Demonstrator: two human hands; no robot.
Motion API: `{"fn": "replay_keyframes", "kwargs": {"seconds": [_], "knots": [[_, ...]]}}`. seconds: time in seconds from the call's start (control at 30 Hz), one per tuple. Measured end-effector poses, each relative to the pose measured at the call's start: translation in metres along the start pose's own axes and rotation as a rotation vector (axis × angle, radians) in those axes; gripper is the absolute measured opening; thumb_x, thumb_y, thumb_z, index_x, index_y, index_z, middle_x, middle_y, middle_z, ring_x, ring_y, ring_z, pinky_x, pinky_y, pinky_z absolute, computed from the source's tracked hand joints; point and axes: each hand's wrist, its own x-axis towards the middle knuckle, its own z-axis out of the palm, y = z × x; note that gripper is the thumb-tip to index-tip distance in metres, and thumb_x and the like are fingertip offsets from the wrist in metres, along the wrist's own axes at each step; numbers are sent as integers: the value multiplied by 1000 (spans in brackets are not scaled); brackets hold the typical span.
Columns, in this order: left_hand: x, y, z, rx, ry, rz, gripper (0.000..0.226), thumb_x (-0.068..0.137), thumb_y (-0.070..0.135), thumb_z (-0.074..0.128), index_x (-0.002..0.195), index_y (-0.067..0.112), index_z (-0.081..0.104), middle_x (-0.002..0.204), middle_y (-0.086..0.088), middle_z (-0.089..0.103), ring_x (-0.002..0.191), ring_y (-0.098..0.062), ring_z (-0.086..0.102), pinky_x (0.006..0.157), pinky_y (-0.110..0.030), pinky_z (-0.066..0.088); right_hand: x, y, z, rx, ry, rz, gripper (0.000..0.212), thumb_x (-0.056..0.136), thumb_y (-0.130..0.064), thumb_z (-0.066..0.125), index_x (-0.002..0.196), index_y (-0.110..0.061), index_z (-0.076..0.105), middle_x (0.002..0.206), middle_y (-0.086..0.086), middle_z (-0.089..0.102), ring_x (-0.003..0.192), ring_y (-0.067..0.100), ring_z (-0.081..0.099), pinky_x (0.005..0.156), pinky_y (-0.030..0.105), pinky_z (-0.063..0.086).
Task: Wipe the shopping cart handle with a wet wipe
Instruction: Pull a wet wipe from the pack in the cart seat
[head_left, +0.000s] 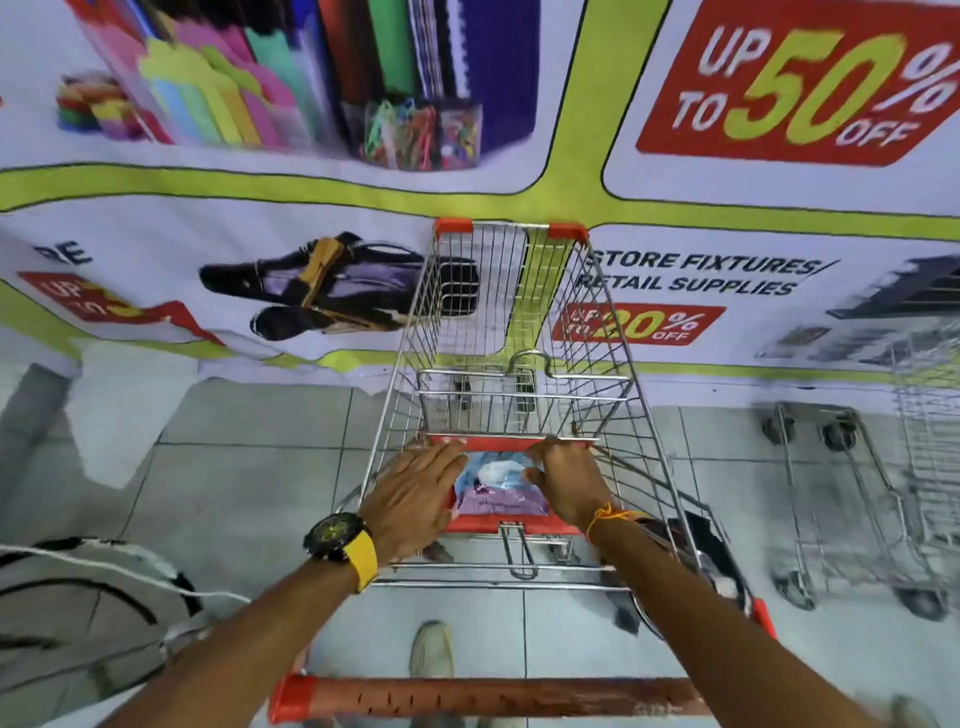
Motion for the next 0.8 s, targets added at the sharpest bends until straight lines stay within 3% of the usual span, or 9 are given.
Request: {"fn": "replay_keyframes", "kwargs": {"seconds": [0.1, 0.23, 0.37, 0.53, 0.67, 0.8], "knots": [[17, -9, 20, -54, -98, -16, 74, 93, 29, 53, 157, 12, 20, 168, -7, 17, 155, -24, 14, 127, -39, 10, 15, 1, 10, 29, -61, 9, 20, 91, -21, 66, 109, -15, 72, 108, 16, 75, 96, 37, 71, 80, 38, 56], [34, -12, 44, -80, -181, 2, 76, 96, 30, 52, 158, 9, 14, 169, -9, 9, 156, -23, 7, 127, -37, 9, 20, 5, 19, 29, -75, 33, 17, 91, -16, 54, 83, -13, 69, 88, 16, 77, 74, 33, 68, 65, 34, 51], [47, -12, 51, -148, -198, -13, 80, 96, 33, 52, 158, 8, 10, 170, -9, 5, 156, -22, 5, 127, -38, 10, 20, 13, 19, 141, -111, 14, 12, 93, -28, 63, 84, -20, 64, 85, 11, 76, 76, 30, 69, 71, 41, 59], [51, -11, 58, -204, -199, -6, 80, 96, 34, 53, 158, 8, 10, 170, -9, 5, 156, -24, 5, 127, -37, 12, 15, 20, 19, 273, -42, -22, 20, 91, -24, 65, 89, -33, 47, 67, -4, 65, 60, 21, 61, 59, 34, 50], [53, -10, 62, -256, -180, -6, 81, 95, 34, 53, 158, 7, 9, 169, -9, 6, 156, -25, 6, 125, -33, 10, 15, 14, 22, 331, -84, 4, 4, 92, -25, 66, 95, -26, 64, 87, 5, 76, 79, 31, 71, 73, 44, 59], [56, -9, 63, -287, -183, -19, 83, 95, 35, 55, 158, 9, 10, 170, -8, 7, 155, -25, 11, 124, -34, 17, 22, 5, 30, 134, -22, -13, 18, 90, -39, 63, 101, -28, 72, 99, 5, 78, 87, 32, 71, 68, 33, 51]]}}
